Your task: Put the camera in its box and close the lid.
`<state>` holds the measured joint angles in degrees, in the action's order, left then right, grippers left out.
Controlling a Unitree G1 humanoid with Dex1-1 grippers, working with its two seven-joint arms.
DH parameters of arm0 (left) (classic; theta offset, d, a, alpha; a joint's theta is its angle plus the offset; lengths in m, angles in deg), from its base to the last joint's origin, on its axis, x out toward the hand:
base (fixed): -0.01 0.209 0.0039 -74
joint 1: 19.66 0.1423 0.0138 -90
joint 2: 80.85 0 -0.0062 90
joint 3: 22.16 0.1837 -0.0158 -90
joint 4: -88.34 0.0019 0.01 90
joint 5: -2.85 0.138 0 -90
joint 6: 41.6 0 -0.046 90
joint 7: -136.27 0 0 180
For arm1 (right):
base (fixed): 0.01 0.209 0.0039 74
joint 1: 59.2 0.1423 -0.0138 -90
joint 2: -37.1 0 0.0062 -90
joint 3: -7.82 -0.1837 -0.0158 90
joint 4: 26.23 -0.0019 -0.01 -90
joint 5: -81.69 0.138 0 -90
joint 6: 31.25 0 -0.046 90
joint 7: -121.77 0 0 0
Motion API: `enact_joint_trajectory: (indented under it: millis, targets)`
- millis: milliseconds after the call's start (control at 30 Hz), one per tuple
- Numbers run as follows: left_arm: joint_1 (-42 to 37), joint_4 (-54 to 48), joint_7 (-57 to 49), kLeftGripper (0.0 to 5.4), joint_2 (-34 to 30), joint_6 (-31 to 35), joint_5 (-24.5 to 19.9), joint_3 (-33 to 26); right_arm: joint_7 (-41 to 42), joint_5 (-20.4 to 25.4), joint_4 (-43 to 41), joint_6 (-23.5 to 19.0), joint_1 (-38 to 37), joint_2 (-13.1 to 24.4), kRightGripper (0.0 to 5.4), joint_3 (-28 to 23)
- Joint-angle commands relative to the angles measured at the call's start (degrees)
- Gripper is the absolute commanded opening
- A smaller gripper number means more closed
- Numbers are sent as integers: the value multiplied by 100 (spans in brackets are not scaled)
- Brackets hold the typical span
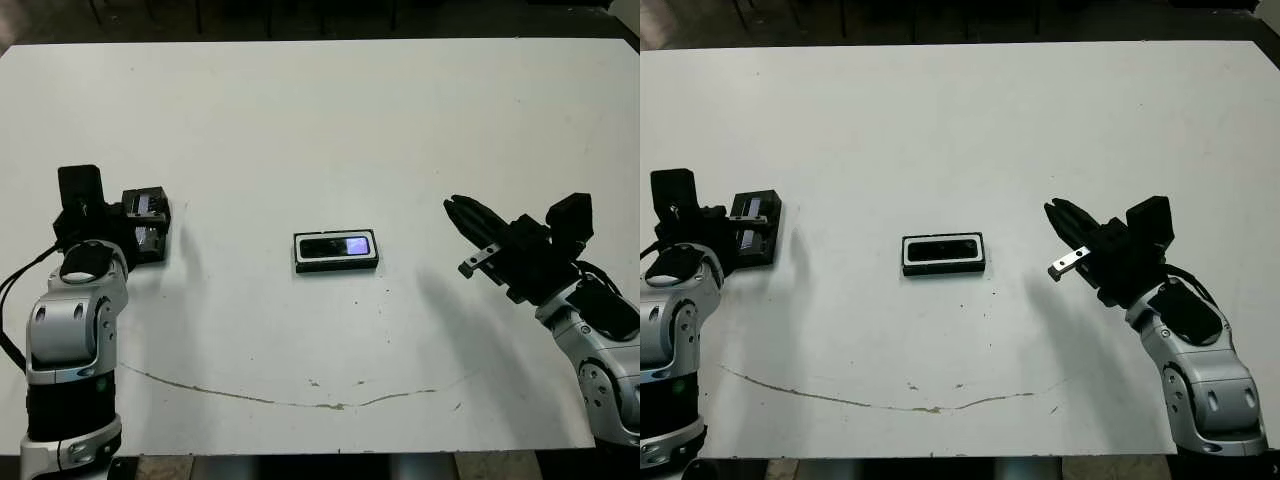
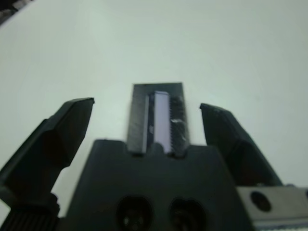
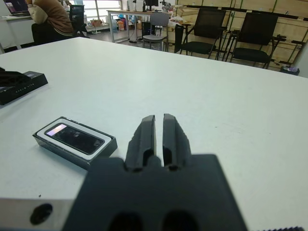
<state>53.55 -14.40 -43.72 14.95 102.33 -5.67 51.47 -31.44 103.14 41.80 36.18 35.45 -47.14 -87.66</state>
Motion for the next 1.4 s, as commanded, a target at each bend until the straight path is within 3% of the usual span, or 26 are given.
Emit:
enact_joint_trajectory:
  millis: [33, 433, 633, 833, 1000, 1133, 1400]
  targets:
    - [100, 65, 70, 538, 54, 209, -169, -104, 45, -22, 54, 34, -95, 49, 0, 1]
    - [341, 200, 7, 538, 45, 228, -190, -102, 54, 0, 50, -27, -145, 81, 0, -42]
    - [537, 202, 12, 538, -114, 168, -15, 52, 213, 66, 206, 183, -164, 66, 0, -93]
    - [656, 359, 286, 538, -272, 4, -112, 30, 194, -10, 186, 237, -187, 92, 0, -74]
    - [607, 445, 139, 538, 30, 59, -376, -342, 159, 40, 112, 127, -197, 92, 0, -80]
    - [555, 450, -131, 538, 252, 130, -420, -491, 262, 49, 242, 339, -212, 67, 0, -92]
    - [584, 537, -350, 426, 478, -100, -443, -543, 201, 69, 139, 336, -310, 52, 0, -95]
